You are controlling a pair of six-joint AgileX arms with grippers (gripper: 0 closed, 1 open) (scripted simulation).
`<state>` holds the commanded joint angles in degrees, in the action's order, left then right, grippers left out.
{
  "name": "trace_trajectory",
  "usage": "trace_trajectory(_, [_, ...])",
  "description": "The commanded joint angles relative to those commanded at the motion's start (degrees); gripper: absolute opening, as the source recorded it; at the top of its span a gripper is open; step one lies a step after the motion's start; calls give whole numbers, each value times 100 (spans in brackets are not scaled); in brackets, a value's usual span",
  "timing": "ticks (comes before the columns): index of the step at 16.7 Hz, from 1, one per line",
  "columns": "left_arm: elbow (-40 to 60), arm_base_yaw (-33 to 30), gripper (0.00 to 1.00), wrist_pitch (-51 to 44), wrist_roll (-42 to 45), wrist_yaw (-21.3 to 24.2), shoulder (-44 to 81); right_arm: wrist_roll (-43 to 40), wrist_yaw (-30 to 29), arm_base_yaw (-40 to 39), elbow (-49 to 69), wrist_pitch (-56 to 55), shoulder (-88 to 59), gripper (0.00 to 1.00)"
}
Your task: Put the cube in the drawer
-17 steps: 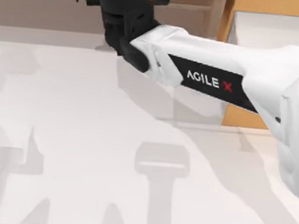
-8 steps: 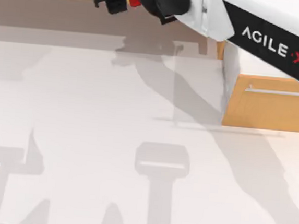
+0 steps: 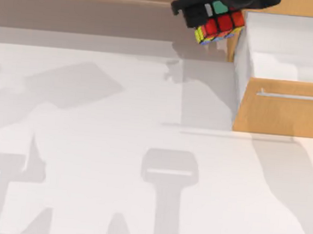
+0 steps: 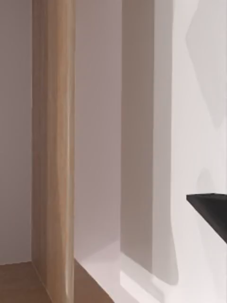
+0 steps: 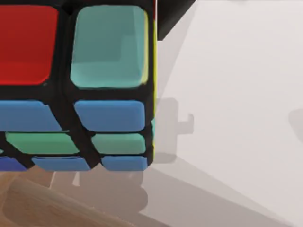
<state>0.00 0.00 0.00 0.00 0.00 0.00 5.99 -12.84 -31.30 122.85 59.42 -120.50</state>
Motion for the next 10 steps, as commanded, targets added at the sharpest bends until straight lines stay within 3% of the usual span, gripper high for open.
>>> trace_trajectory(5, [0,0,100,0,0,0,0,121,576,1152,570,1374,-342,0])
trace_trajectory(10, [0,0,100,0,0,0,0,226,990,2092,966,2011,-1295,0])
